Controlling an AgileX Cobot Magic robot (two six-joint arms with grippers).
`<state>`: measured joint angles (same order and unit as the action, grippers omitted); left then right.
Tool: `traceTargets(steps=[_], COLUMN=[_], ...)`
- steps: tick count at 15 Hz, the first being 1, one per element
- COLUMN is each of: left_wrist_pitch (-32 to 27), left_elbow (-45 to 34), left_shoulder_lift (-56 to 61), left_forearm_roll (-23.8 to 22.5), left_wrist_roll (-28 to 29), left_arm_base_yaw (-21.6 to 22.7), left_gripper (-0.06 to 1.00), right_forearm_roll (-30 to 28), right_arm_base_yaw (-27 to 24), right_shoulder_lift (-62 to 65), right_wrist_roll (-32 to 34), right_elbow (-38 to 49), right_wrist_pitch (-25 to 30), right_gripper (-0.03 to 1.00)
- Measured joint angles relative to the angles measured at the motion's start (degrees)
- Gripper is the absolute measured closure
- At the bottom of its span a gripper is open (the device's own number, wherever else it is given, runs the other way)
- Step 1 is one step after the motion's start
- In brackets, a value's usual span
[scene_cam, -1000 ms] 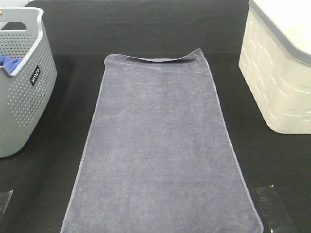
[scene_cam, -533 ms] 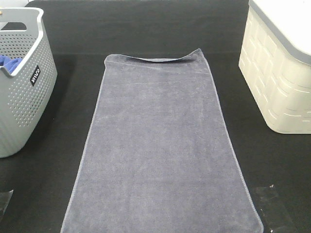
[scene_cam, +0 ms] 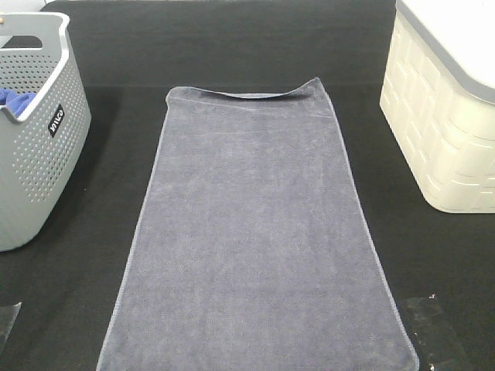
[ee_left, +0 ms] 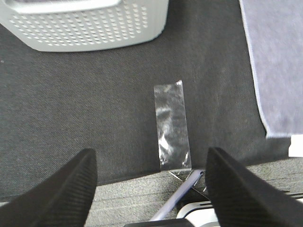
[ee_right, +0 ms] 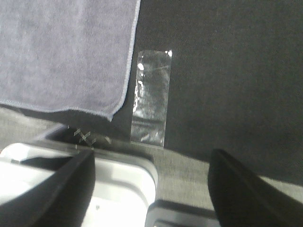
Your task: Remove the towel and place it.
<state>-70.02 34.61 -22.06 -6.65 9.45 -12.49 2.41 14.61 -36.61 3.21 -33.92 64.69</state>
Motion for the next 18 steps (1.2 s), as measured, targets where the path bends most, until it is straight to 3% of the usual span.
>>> traceTargets(steps=[3,4,8,18], left_wrist_pitch=[1.32,1.32,8.25,9.00], left_elbow=[-2.41,-2.41,-4.64,-4.87], left_shoulder_lift=[4.41,4.41,5.39,5.39], left_forearm_roll=[3.67,3.67,12.78,13.81], left_wrist_roll=[-6.93,-6.93,-19.14,-20.86], left_arm_base_yaw=[0.00,0.00,0.00,0.00], left_gripper=[0.31,0.31,0.31,0.31], right_forearm_roll=[-0.80,-0.80,-4.93,-5.33], right_arm_base_yaw=[0.00,0.00,0.00,0.00], right_shoulder_lift=[8.71,8.71,18.85,21.26], right_wrist_roll=[-0.11,-0.11,-1.09,-1.38], right_elbow=[4.41,4.41,4.87,5.04], right_wrist_pitch=[-2.23,-2.23,-3.32,-3.32], right_gripper=[0.32,0.32,0.32,0.32])
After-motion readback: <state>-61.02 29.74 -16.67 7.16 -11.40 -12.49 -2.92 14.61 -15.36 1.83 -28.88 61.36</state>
